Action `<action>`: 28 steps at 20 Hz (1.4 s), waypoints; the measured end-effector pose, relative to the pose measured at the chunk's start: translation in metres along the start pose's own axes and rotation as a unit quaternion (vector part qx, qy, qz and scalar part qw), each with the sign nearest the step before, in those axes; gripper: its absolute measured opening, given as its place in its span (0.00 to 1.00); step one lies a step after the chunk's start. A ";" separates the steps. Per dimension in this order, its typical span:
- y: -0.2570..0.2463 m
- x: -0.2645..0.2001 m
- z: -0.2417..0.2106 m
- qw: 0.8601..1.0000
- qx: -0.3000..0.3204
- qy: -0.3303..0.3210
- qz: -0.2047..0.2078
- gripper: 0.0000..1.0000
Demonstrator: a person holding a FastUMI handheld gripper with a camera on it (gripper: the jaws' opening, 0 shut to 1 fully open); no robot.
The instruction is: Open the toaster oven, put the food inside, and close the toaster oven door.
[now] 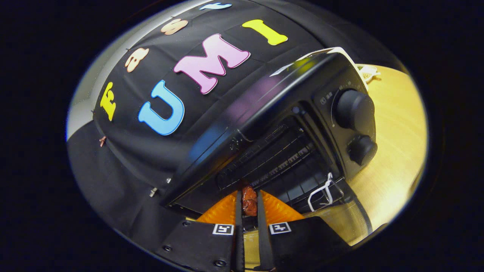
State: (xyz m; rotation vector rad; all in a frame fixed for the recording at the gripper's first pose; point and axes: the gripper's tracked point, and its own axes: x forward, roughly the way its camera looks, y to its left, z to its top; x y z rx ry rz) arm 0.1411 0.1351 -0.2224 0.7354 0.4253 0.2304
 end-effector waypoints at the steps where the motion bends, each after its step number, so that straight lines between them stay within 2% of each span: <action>1: -0.003 -0.003 0.003 1.000 -0.021 -0.004 -0.008 0.30; 2: -0.005 -0.005 0.007 0.999 -0.037 -0.007 -0.012 0.40; 3: -0.005 -0.006 0.007 0.999 -0.046 -0.005 -0.013 0.43; 8: -0.005 -0.023 0.003 0.997 -0.070 0.014 -0.014 0.92; 9: -0.003 -0.031 0.001 0.997 -0.078 0.016 -0.014 0.93; 10: -0.001 -0.040 -0.001 0.996 -0.088 0.020 -0.015 0.98; 15: 0.005 -0.086 -0.010 0.985 -0.164 0.044 -0.029 0.98; 18: 0.012 -0.114 -0.014 0.978 -0.199 0.058 -0.028 0.98; 21: 0.012 -0.137 -0.022 0.971 -0.227 0.067 -0.045 0.98; 24: 0.005 -0.157 -0.046 0.959 -0.258 0.092 -0.069 0.98; 28: -0.003 -0.163 -0.078 0.952 -0.261 0.135 -0.083 0.98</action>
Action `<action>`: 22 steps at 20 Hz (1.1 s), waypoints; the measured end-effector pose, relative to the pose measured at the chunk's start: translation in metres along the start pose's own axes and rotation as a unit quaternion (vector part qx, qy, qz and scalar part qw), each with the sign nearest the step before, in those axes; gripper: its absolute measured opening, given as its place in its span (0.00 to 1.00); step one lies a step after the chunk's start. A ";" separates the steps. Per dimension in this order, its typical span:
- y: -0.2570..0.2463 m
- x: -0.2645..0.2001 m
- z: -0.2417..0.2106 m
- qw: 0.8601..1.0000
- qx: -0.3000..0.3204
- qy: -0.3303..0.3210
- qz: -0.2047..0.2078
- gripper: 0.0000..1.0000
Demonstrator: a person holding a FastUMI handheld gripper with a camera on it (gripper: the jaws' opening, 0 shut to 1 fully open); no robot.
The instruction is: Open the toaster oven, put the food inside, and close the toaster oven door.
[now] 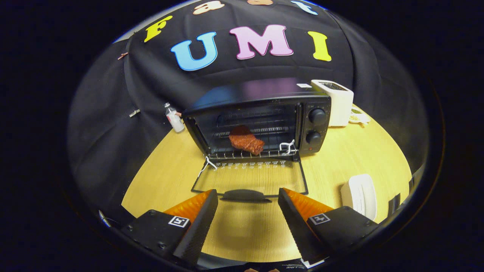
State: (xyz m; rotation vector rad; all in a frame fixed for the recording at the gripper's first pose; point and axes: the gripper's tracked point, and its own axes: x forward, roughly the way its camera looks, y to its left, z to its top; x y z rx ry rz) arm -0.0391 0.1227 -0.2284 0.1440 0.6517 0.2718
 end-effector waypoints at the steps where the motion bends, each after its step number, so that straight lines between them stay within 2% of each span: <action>1: 0.002 0.001 -0.007 1.000 -0.008 0.008 -0.002 0.98; 8: 0.008 0.025 -0.061 0.996 -0.001 0.084 -0.024 0.99; 16: 0.001 0.062 -0.076 0.992 0.005 0.104 -0.073 0.99; 22: 0.003 0.082 -0.074 0.990 0.009 0.104 -0.093 0.99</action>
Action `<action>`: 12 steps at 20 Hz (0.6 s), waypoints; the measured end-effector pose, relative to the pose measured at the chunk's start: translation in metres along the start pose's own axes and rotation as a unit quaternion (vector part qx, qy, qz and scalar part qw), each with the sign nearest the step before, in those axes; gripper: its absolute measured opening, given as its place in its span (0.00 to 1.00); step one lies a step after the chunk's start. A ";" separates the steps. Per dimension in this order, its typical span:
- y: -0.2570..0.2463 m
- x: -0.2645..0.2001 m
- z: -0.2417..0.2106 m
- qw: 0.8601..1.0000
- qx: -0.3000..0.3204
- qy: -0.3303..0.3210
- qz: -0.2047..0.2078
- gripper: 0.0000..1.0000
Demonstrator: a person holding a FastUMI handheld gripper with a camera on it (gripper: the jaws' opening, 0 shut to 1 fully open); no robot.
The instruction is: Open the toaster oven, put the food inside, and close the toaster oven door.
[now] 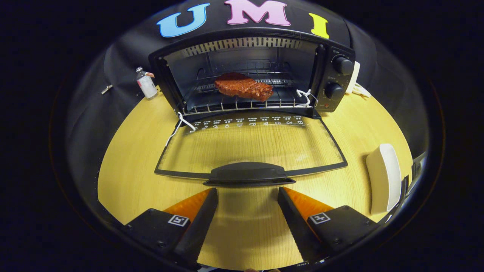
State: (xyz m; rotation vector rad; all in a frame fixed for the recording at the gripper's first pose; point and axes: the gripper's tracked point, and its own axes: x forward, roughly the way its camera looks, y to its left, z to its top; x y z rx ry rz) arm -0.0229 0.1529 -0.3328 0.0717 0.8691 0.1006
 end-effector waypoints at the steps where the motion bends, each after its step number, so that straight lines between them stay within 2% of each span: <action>1: 0.001 0.000 -0.003 1.000 -0.002 0.006 -0.001 0.99; 12: 0.003 -0.022 0.018 1.000 0.014 -0.006 0.014 0.98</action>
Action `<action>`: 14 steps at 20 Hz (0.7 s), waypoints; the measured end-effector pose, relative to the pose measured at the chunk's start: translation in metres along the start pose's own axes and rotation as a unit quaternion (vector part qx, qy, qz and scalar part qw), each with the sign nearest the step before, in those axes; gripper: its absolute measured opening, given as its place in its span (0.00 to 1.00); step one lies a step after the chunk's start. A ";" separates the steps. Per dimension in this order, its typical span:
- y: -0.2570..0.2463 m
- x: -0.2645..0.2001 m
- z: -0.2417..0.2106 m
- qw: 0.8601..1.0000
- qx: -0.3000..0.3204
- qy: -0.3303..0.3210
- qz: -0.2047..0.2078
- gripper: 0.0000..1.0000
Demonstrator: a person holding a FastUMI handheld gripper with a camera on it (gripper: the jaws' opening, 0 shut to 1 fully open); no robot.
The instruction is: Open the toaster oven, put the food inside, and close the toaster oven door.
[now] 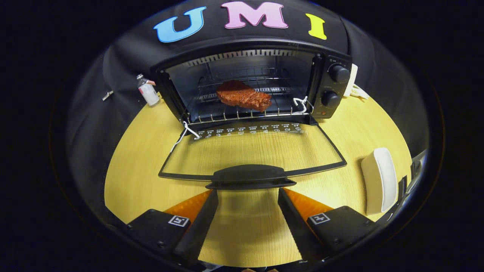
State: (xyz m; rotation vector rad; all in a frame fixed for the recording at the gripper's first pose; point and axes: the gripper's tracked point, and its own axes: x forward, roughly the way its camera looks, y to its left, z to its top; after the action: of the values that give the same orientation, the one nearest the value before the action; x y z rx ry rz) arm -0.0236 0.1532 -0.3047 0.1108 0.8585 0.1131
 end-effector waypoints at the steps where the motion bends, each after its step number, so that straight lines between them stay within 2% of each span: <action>1: 0.000 -0.003 0.003 1.000 0.005 -0.001 0.004 0.98; 5: 0.001 -0.015 0.016 1.000 0.021 -0.014 0.013 0.98; 14: 0.005 -0.036 0.044 0.998 0.012 -0.050 0.020 0.98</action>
State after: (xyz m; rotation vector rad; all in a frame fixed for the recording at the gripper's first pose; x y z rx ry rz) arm -0.0135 0.1510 -0.2489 0.1550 0.7589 0.1337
